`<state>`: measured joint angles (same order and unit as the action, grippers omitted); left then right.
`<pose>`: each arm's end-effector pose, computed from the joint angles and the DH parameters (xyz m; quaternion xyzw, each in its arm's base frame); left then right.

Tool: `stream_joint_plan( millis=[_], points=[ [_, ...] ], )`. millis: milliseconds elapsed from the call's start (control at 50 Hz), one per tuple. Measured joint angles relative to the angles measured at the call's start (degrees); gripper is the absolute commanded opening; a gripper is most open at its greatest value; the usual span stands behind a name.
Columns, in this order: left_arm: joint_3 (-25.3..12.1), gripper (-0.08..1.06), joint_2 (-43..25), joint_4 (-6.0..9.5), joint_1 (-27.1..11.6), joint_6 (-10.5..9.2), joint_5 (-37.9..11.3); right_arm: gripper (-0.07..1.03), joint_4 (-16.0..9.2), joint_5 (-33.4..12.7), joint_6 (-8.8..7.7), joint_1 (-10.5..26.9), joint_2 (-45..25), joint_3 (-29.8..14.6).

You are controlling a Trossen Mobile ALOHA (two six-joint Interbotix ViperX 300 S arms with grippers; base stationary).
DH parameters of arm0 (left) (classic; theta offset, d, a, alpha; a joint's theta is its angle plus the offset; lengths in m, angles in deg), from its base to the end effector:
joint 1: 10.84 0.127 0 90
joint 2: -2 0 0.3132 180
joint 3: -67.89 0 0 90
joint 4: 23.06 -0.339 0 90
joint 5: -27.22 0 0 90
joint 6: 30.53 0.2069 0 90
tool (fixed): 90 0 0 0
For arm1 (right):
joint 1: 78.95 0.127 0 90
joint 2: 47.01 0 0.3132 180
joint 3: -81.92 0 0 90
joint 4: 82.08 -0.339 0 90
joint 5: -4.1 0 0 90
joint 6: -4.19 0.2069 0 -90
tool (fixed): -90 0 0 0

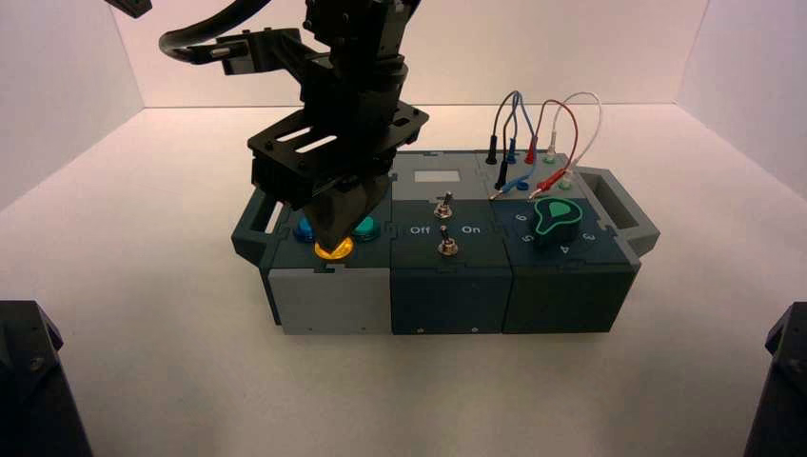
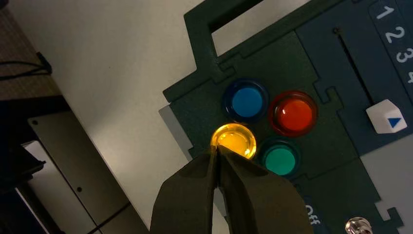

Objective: Push the yellow button with the right gripper.

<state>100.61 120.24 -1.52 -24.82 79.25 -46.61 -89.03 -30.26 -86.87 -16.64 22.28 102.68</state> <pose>0.2083 -0.1270 0.1877 0.0517 0.5909 -0.3042 0.7454 0.1808 0.3749 -0.0045 -0.2718 0.5524 0.4093 0.6734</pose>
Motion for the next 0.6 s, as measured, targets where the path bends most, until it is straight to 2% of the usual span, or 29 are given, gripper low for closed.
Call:
stream_joint_plan(
  millis=[160,320,480,600],
  points=[
    [0.0,-0.03,0.0,0.0,0.0,0.0,0.18,-0.02,1.05,-2.02,0.0,-0.88,0.62,-0.18],
    [0.0,-0.03,0.09,0.0,0.0,-0.35,0.26,-0.02,2.29,-7.03,0.0,-0.88,2.64,-1.85],
    [0.0,-0.03,0.09,0.0,0.0,-0.44,0.44,-0.02,3.78,-9.93,0.0,-0.97,4.57,-2.99],
    [0.09,-0.03,0.26,0.0,0.0,-0.44,0.44,-0.02,3.87,-12.04,-0.09,-0.97,5.36,-3.87]
  ],
)
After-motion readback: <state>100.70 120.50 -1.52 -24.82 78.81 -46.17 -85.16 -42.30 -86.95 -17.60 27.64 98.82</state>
